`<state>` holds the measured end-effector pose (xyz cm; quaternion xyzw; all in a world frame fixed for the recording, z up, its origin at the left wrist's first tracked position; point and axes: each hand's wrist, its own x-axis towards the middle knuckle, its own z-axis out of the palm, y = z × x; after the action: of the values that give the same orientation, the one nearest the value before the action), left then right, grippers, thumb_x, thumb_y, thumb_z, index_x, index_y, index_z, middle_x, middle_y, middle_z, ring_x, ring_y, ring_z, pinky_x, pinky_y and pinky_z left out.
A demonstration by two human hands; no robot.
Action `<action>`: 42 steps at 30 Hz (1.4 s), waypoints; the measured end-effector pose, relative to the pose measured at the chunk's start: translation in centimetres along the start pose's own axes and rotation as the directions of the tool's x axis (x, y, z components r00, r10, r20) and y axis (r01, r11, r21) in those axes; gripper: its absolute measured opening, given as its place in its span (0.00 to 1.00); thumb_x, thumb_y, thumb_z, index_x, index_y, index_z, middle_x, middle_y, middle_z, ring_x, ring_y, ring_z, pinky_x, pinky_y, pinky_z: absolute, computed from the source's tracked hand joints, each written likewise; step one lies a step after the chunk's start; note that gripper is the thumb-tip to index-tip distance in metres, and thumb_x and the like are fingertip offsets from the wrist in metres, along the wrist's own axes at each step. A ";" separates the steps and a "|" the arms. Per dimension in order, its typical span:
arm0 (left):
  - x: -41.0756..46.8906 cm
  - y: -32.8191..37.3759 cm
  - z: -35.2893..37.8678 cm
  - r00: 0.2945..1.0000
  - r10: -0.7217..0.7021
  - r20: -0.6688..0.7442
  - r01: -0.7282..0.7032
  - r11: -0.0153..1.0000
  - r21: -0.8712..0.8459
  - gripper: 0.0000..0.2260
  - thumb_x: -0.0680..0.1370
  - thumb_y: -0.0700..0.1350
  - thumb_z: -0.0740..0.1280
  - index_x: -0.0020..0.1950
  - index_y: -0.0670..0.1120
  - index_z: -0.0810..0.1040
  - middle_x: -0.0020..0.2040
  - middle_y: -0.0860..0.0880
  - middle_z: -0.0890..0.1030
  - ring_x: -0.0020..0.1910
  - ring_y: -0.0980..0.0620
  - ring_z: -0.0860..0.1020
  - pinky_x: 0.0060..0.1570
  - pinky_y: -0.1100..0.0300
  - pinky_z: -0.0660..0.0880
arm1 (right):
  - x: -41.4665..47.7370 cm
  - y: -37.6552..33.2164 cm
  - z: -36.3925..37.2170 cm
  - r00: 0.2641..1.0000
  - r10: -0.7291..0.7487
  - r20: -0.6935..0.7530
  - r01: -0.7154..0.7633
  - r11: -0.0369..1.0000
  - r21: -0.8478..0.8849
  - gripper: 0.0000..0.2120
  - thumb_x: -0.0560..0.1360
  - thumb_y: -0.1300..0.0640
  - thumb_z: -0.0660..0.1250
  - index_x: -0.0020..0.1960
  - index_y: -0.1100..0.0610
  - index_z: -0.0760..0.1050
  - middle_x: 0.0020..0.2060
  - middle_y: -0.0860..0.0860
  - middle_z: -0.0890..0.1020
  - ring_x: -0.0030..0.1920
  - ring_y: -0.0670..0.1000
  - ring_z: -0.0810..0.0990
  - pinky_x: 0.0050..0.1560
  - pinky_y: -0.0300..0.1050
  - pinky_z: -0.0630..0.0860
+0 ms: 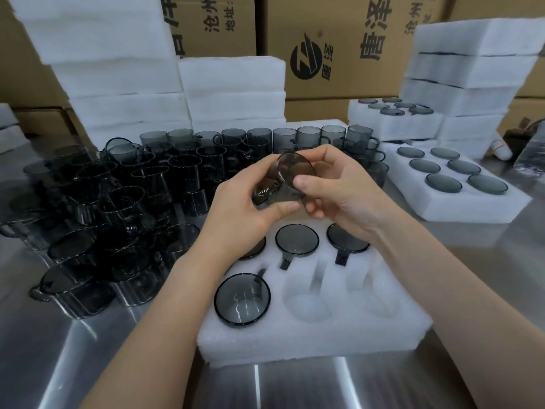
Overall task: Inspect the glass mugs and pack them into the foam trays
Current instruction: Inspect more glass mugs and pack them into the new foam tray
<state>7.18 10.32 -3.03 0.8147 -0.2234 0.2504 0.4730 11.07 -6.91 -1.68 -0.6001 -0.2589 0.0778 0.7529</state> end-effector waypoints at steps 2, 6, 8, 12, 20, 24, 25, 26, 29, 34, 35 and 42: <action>0.0 -0.1 0.0 1.000 0.008 0.024 -0.009 1.000 0.028 0.24 0.68 0.48 0.76 0.61 0.62 0.75 0.51 0.64 0.81 0.54 0.64 0.78 0.55 0.73 0.70 | 0.0 0.2 0.2 0.996 -0.055 -0.072 0.046 0.991 -0.123 0.14 0.67 0.58 0.74 0.48 0.56 0.72 0.35 0.50 0.81 0.22 0.49 0.74 0.20 0.37 0.67; 0.1 -0.2 0.2 0.998 0.028 0.049 -0.032 0.996 0.087 0.29 0.68 0.44 0.78 0.67 0.54 0.75 0.56 0.60 0.80 0.57 0.65 0.76 0.57 0.75 0.68 | 0.1 0.5 0.5 0.964 -0.190 -0.186 0.129 0.946 -0.298 0.12 0.77 0.54 0.69 0.42 0.57 0.68 0.27 0.53 0.80 0.19 0.53 0.76 0.16 0.39 0.68; 0.1 -0.3 0.3 0.997 0.061 0.054 -0.067 0.989 0.132 0.31 0.69 0.41 0.78 0.70 0.49 0.73 0.64 0.56 0.77 0.63 0.63 0.74 0.61 0.75 0.65 | 0.2 0.4 0.5 0.951 -0.196 -0.238 0.120 0.947 -0.298 0.14 0.80 0.52 0.65 0.41 0.59 0.67 0.27 0.58 0.79 0.20 0.58 0.78 0.17 0.41 0.71; 0.1 -0.5 0.3 0.989 0.130 0.066 -0.142 0.965 0.221 0.34 0.72 0.31 0.73 0.75 0.48 0.67 0.77 0.53 0.59 0.74 0.66 0.57 0.65 0.79 0.57 | 0.0 0.2 1.0 0.980 -0.059 -0.192 0.021 0.981 -0.193 0.13 0.79 0.49 0.65 0.45 0.58 0.69 0.43 0.62 0.79 0.33 0.56 0.83 0.30 0.50 0.80; 0.1 -0.4 0.6 0.989 -0.120 0.091 0.118 0.993 0.028 0.49 0.69 0.46 0.78 0.80 0.53 0.49 0.70 0.73 0.59 0.66 0.78 0.61 0.61 0.81 0.60 | 0.1 0.6 0.7 0.997 -0.011 -0.072 -0.002 0.984 -0.178 0.22 0.73 0.60 0.73 0.65 0.49 0.74 0.55 0.53 0.82 0.52 0.49 0.83 0.45 0.49 0.82; 0.0 0.2 0.5 0.998 -0.037 -0.046 0.042 0.994 0.098 0.30 0.68 0.48 0.78 0.66 0.62 0.71 0.52 0.74 0.77 0.54 0.74 0.75 0.50 0.81 0.66 | 0.2 1.0 1.0 0.999 -0.034 0.009 0.035 0.957 -0.286 0.19 0.72 0.54 0.70 0.62 0.45 0.75 0.57 0.47 0.82 0.57 0.45 0.81 0.49 0.43 0.80; -0.1 0.3 0.4 0.999 -0.022 -0.047 0.027 0.993 0.112 0.28 0.67 0.46 0.78 0.63 0.63 0.73 0.48 0.74 0.78 0.51 0.73 0.76 0.48 0.80 0.67 | 0.1 1.0 1.1 0.999 -0.052 0.012 0.053 0.923 -0.381 0.19 0.71 0.51 0.70 0.61 0.44 0.74 0.56 0.44 0.81 0.56 0.42 0.81 0.51 0.40 0.79; -0.1 0.4 0.4 0.999 -0.017 -0.037 0.021 0.992 0.123 0.28 0.66 0.45 0.76 0.62 0.62 0.74 0.47 0.72 0.79 0.50 0.71 0.77 0.47 0.79 0.68 | 0.0 0.9 1.1 0.998 -0.065 0.012 0.062 0.872 -0.486 0.22 0.69 0.47 0.72 0.62 0.42 0.73 0.56 0.40 0.80 0.56 0.40 0.79 0.53 0.38 0.77; -0.2 0.7 0.4 1.000 0.007 -0.023 -0.003 0.985 0.175 0.29 0.64 0.44 0.71 0.65 0.55 0.77 0.44 0.66 0.79 0.47 0.66 0.78 0.46 0.78 0.69 | 0.1 0.9 1.2 0.997 -0.079 0.004 0.061 0.743 -0.667 0.31 0.68 0.39 0.73 0.68 0.42 0.69 0.56 0.35 0.77 0.58 0.36 0.76 0.57 0.32 0.72; -0.2 0.8 0.4 0.996 0.045 -0.074 -0.035 0.990 0.137 0.25 0.67 0.44 0.76 0.63 0.53 0.78 0.46 0.68 0.80 0.48 0.70 0.78 0.47 0.79 0.69 | -0.1 1.0 1.6 0.974 -0.223 -0.033 0.143 0.722 -0.677 0.16 0.76 0.43 0.62 0.62 0.43 0.73 0.51 0.36 0.79 0.54 0.33 0.76 0.52 0.25 0.69; -0.2 0.9 0.4 0.995 0.054 -0.080 -0.043 0.990 0.132 0.25 0.67 0.45 0.77 0.63 0.54 0.78 0.46 0.68 0.80 0.49 0.70 0.78 0.48 0.78 0.69 | -0.2 0.9 1.7 0.971 -0.236 -0.034 0.156 0.737 -0.658 0.15 0.78 0.45 0.61 0.62 0.46 0.74 0.52 0.38 0.80 0.55 0.35 0.77 0.54 0.27 0.70; -0.4 0.8 0.6 0.987 0.139 -0.082 -0.124 0.979 0.161 0.29 0.69 0.44 0.79 0.68 0.48 0.76 0.58 0.60 0.80 0.58 0.64 0.78 0.58 0.72 0.71 | 0.2 0.4 1.5 0.990 -0.065 -0.122 0.039 0.977 -0.209 0.16 0.84 0.51 0.55 0.54 0.49 0.82 0.53 0.52 0.85 0.56 0.52 0.83 0.53 0.54 0.80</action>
<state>6.55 9.46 -3.03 0.8198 -0.2343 0.3354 0.4006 10.61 -5.45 -1.82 -0.6715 -0.2324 -0.0077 0.7036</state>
